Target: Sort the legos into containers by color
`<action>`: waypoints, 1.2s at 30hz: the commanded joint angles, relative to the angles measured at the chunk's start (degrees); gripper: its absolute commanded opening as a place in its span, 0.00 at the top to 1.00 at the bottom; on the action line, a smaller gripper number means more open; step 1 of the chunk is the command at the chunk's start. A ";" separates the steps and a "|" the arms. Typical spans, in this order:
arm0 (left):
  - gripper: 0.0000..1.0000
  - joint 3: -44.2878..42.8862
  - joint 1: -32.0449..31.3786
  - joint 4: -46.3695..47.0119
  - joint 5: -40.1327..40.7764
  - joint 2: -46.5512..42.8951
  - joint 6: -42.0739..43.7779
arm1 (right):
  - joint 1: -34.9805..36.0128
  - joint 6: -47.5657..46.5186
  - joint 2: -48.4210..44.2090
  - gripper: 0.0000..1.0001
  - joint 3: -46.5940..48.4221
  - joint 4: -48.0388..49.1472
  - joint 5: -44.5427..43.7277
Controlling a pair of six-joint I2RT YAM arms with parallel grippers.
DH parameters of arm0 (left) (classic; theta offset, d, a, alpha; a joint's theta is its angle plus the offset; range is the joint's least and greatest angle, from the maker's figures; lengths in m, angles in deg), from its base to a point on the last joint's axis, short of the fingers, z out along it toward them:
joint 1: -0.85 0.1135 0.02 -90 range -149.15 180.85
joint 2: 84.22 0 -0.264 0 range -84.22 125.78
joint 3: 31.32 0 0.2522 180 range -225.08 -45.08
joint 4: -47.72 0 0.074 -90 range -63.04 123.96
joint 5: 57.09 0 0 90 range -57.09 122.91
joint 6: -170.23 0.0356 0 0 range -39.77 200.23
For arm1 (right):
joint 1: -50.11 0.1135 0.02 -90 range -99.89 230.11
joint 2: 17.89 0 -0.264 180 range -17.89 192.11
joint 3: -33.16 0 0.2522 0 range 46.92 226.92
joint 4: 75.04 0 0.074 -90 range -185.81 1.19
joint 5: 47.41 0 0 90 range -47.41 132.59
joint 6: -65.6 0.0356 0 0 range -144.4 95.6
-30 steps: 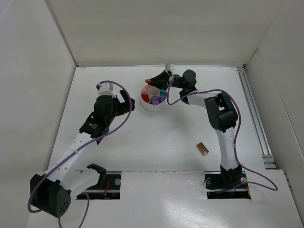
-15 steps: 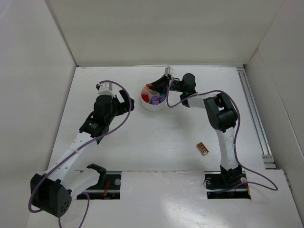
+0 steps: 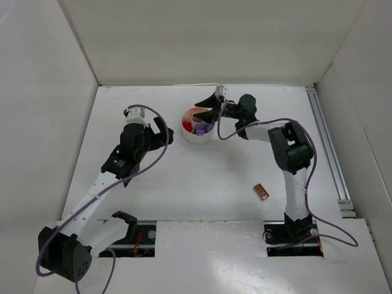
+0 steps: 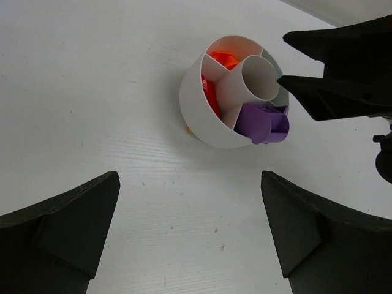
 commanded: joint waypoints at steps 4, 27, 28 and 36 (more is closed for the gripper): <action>0.01 0.87 0.24 -0.20 -0.73 -4.22 -3.25 | -1.60 -7.19 -13.32 0.43 -4.24 -4.65 -1.72; 0.01 8.61 0.24 5.69 -12.33 -5.10 -6.78 | -5.56 -13.40 -85.41 0.06 -43.80 -105.05 -51.47; 0.01 8.61 0.24 5.69 -12.33 -4.41 -6.78 | -5.56 -12.69 -85.41 0.07 -44.41 -106.27 -52.42; 0.01 8.09 -0.28 5.16 -12.86 -3.26 -5.72 | -3.63 -10.40 -79.80 0.14 -50.29 -101.03 -52.35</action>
